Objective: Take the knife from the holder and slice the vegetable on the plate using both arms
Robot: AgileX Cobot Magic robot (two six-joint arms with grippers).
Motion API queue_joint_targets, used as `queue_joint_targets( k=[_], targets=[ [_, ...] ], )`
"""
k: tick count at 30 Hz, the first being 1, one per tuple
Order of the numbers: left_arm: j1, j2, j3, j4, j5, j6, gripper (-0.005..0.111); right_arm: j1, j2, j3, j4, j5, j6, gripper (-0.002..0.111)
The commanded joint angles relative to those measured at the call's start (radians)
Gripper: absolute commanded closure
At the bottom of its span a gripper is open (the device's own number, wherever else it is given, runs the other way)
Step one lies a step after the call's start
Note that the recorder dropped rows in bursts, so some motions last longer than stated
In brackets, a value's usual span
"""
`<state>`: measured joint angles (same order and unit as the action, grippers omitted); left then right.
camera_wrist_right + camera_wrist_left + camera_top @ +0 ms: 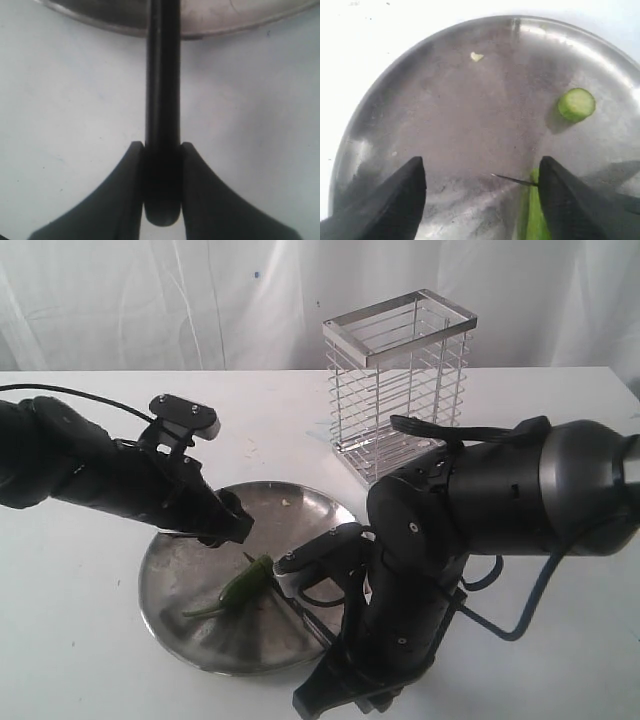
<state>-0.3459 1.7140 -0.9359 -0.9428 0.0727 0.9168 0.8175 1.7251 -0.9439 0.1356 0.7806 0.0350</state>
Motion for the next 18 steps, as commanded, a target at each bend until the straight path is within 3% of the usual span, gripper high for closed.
queue_joint_targets(
  k=[1,7,15,18],
  targets=[
    [-0.004,-0.013,0.006,0.011,0.104,0.003,0.04,0.002,-0.004,-0.002,0.003,0.009,-0.011,0.107],
    [-0.017,0.013,0.006,0.009,0.135,0.003,0.04,0.002,-0.004,-0.002,0.003,0.007,-0.011,0.107],
    [-0.116,0.047,0.006,0.026,0.097,0.027,0.04,0.002,-0.004,-0.002,0.003,0.007,-0.011,0.107],
    [-0.121,0.101,0.015,0.038,0.087,0.027,0.04,0.002,-0.004,-0.002,0.003,0.007,-0.011,0.107]
  ],
)
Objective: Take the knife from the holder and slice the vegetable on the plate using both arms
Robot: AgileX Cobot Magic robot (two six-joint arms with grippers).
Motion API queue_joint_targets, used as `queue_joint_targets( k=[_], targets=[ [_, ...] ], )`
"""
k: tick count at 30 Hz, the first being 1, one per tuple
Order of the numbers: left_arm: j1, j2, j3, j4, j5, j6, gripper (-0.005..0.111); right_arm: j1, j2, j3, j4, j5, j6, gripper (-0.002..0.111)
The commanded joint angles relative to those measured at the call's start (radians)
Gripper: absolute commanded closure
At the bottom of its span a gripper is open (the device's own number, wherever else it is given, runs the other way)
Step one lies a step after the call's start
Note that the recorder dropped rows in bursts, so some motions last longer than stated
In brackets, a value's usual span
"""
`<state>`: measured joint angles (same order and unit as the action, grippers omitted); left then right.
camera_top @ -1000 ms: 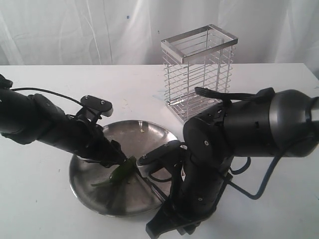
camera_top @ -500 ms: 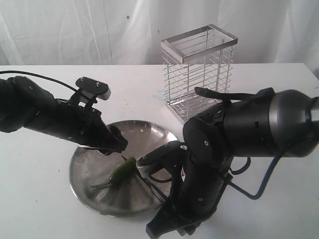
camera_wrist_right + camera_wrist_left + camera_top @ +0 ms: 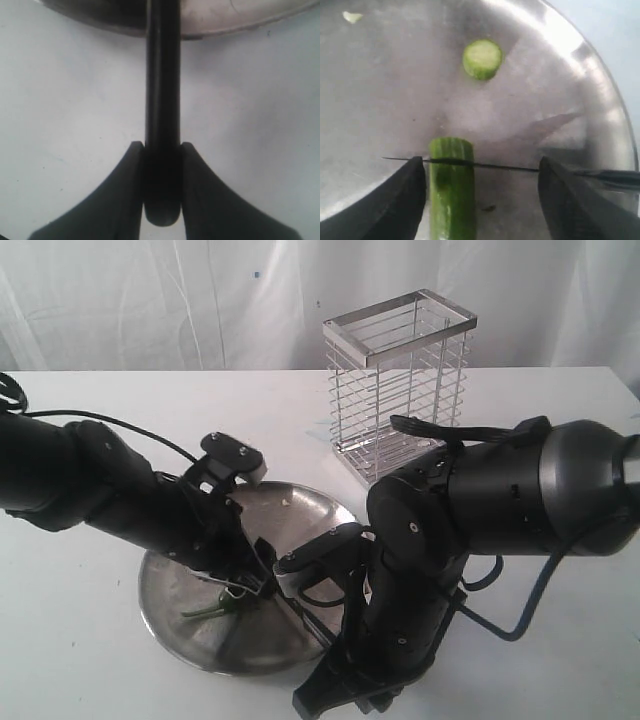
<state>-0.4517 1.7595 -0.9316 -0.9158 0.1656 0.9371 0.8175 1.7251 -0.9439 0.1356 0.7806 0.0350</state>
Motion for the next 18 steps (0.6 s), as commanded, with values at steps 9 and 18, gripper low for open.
queue_joint_targets(
  k=[9,18],
  targets=[
    [-0.011,0.051,0.017,0.034,-0.061,0.006,0.04,0.002,-0.004,-0.002,0.003,0.01,-0.011,0.107],
    [-0.009,-0.014,0.014,0.064,-0.007,0.002,0.04,0.002,-0.004,-0.002,-0.03,0.114,-0.011,0.107]
  ],
)
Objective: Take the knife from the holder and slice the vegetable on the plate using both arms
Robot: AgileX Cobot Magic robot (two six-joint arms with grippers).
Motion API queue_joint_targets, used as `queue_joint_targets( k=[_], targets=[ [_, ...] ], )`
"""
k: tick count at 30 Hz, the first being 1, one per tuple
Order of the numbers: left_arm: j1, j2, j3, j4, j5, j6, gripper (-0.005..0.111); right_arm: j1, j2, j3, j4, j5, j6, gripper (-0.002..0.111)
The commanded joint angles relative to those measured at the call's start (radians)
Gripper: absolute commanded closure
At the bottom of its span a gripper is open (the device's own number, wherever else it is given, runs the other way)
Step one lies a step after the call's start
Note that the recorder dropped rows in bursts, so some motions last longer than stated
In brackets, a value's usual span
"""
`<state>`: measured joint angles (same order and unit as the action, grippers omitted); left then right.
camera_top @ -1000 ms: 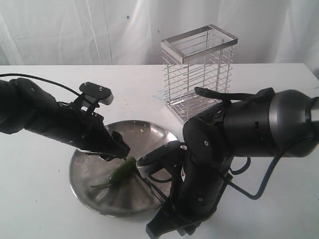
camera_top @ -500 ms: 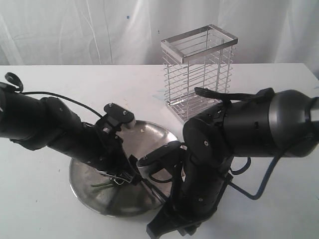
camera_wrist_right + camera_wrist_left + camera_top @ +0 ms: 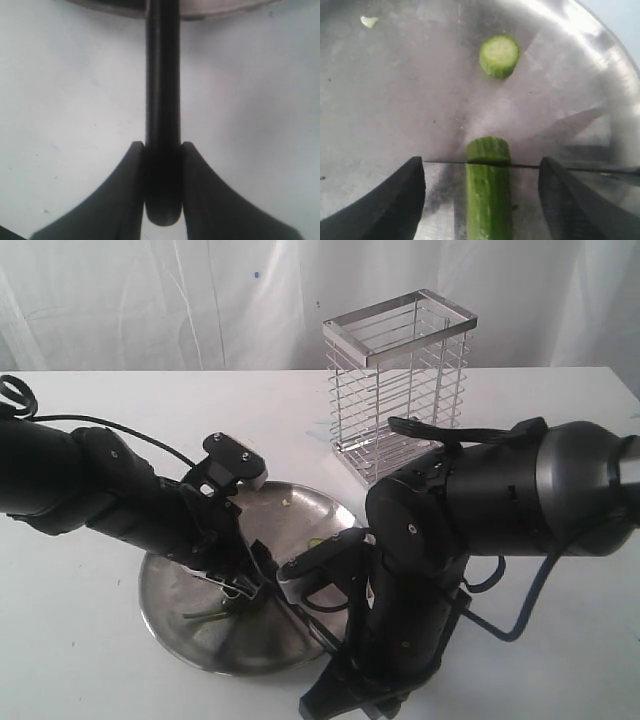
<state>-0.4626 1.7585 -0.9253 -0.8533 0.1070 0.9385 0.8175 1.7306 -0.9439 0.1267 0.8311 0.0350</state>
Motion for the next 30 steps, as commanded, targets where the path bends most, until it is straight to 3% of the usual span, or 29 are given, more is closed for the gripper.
queue_joint_targets(
  k=[1,22,30],
  targets=[
    [0.002,-0.013,0.01,0.002,0.052,0.001,0.04,0.002,-0.009,-0.002,-0.026,0.073,-0.009,0.107],
    [0.002,-0.013,0.055,-0.005,-0.007,-0.026,0.04,0.002,0.012,-0.072,-0.053,0.107,-0.009,0.107],
    [0.002,-0.013,0.055,-0.009,-0.009,-0.029,0.04,0.002,0.083,-0.173,-0.065,0.151,-0.041,0.107]
  ],
)
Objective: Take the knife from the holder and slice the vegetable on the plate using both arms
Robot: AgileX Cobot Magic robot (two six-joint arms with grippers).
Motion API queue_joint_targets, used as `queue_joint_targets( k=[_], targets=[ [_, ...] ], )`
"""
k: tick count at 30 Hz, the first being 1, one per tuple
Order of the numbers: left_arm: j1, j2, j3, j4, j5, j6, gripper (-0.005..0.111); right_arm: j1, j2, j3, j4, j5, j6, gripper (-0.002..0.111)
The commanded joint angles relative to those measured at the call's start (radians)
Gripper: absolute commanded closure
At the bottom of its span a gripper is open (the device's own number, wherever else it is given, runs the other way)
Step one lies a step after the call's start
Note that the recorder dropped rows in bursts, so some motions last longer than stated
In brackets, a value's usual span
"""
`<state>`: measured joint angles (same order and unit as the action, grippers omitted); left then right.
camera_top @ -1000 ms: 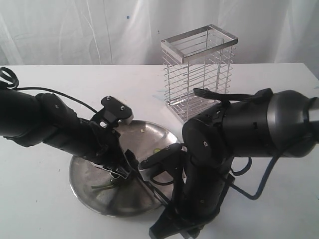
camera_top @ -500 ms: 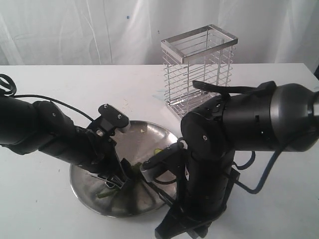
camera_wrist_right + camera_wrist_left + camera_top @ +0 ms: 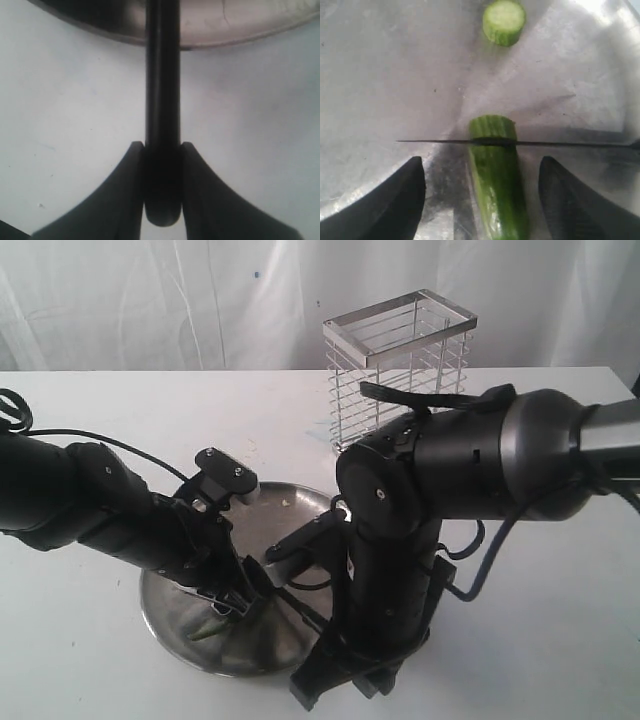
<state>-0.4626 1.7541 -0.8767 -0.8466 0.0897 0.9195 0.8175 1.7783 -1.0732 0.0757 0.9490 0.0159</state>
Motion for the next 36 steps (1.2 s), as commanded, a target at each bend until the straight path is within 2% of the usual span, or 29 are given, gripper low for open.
queue_joint_targets(
  k=[1,13,15,19,26,31,36],
  targets=[
    [0.002,-0.008,0.007,-0.016,0.008,-0.01,0.04,0.002,0.045,-0.056,-0.02,0.033,-0.022,0.107],
    [0.009,-0.008,0.009,-0.016,-0.044,-0.013,0.041,0.002,0.069,-0.092,-0.061,0.152,-0.033,0.107],
    [0.022,-0.005,0.013,-0.016,-0.044,-0.026,0.048,0.002,0.069,-0.092,-0.061,0.165,-0.033,0.107],
    [0.024,0.01,0.043,-0.016,-0.053,-0.033,0.069,0.002,0.069,-0.092,-0.061,0.17,-0.033,0.107],
    [0.022,0.021,0.043,-0.016,-0.046,-0.033,0.088,0.002,0.069,-0.092,-0.061,0.182,-0.033,0.107],
    [0.022,0.021,0.043,-0.016,-0.06,-0.065,0.107,0.002,0.069,-0.092,-0.076,0.221,-0.037,0.107],
    [0.022,0.019,0.043,-0.016,-0.072,-0.084,0.107,0.002,0.069,-0.092,-0.109,0.23,-0.028,0.107]
  ],
)
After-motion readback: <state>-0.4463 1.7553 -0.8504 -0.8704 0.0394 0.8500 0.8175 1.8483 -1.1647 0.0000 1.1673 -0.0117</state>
